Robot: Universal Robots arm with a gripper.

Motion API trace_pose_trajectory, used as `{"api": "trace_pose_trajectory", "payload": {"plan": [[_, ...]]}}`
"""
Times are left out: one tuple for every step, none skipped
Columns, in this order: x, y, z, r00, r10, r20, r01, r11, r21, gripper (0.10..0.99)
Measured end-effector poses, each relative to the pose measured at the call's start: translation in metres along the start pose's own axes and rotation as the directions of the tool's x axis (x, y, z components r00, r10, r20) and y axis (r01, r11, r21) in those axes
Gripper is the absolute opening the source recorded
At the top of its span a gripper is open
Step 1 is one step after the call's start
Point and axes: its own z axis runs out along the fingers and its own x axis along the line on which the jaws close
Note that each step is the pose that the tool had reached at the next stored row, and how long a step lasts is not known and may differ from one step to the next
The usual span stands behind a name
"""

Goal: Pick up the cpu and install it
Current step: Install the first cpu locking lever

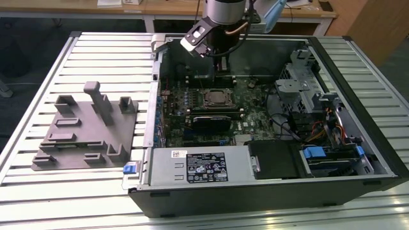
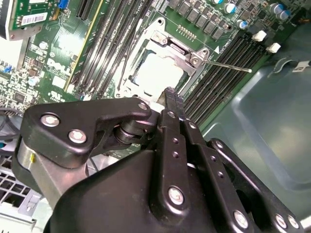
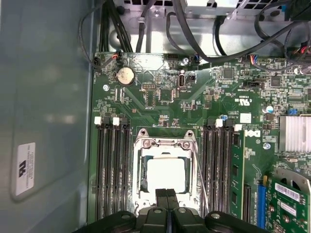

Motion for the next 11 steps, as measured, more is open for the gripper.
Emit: {"api": "trace_pose_trajectory", "payload": {"plan": [[0.0, 0.0, -0.0016, 1.0, 0.0, 0.0, 0.0, 1.0, 0.0, 0.106], [0.0, 0.0001, -0.0028, 1.0, 0.0, 0.0002, 0.0, 1.0, 0.0, 0.106], [0.0, 0.0001, -0.0035, 1.0, 0.0, 0.0001, 0.0, 1.0, 0.0, 0.106], [0.0001, 0.0001, -0.0035, 1.0, -0.001, -0.0002, 0.001, 1.0, 0.0, 0.106], [0.0001, 0.0001, -0.0035, 1.0, -0.004, -0.0002, 0.004, 1.0, 0.0, 0.106], [0.0001, 0.0001, -0.0035, 0.9999, -0.015, -0.0005, 0.015, 0.9999, 0.0, 0.106], [0.0001, 0.0, -0.0036, 0.9995, -0.03, -0.0008, 0.03, 0.9995, 0.0, 0.106], [0.0, 0.0, -0.0036, 0.9989, -0.048, -0.0011, 0.048, 0.9989, 0.001, 0.106], [0.0, 0.0, -0.0035, 0.9979, -0.065, -0.0017, 0.065, 0.9979, 0.001, 0.106], [0.0, 0.0, -0.0034, 0.9965, -0.083, -0.0019, 0.083, 0.9965, 0.001, 0.106], [0.0, 0.0, -0.0034, 0.9949, -0.101, -0.0017, 0.101, 0.9949, 0.001, 0.106]]}}
